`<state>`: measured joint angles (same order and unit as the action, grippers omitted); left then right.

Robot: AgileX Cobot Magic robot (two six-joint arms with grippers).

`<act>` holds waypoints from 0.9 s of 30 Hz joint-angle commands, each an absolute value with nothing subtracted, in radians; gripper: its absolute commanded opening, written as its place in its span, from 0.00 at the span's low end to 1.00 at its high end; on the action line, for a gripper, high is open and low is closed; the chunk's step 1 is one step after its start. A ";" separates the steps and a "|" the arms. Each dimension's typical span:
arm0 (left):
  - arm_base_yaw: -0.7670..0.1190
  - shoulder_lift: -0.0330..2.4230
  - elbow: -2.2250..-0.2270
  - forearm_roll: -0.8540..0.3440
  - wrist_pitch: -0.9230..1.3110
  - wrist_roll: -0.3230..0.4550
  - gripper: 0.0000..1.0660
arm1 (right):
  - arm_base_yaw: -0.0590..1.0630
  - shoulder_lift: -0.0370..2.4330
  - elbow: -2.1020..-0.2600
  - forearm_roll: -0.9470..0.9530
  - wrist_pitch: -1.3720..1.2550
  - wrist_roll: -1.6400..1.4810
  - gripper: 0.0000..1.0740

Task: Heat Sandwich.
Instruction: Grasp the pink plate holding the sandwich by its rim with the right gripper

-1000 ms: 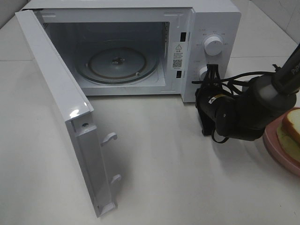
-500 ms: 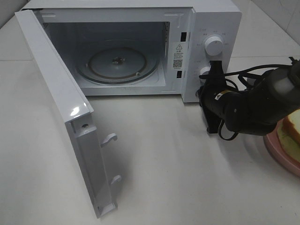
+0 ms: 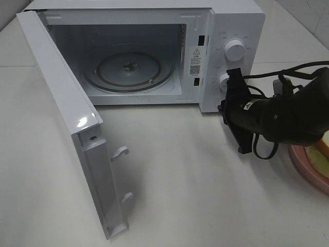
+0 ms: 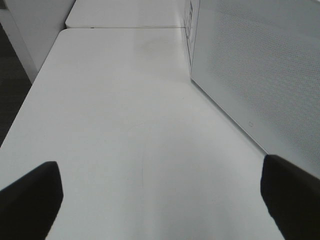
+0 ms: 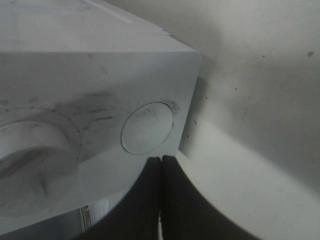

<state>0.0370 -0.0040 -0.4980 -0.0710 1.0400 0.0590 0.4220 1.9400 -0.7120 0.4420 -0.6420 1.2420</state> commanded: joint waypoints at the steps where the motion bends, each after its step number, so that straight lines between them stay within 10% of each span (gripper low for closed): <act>1: 0.038 -0.033 -0.496 -0.072 1.036 0.058 0.95 | 0.419 1.880 -0.683 0.430 -0.577 1.175 0.02; 27: 0.038 -0.033 -0.496 -0.072 1.036 0.058 0.95 | 0.418 1.540 -0.667 0.337 0.172 0.150 0.10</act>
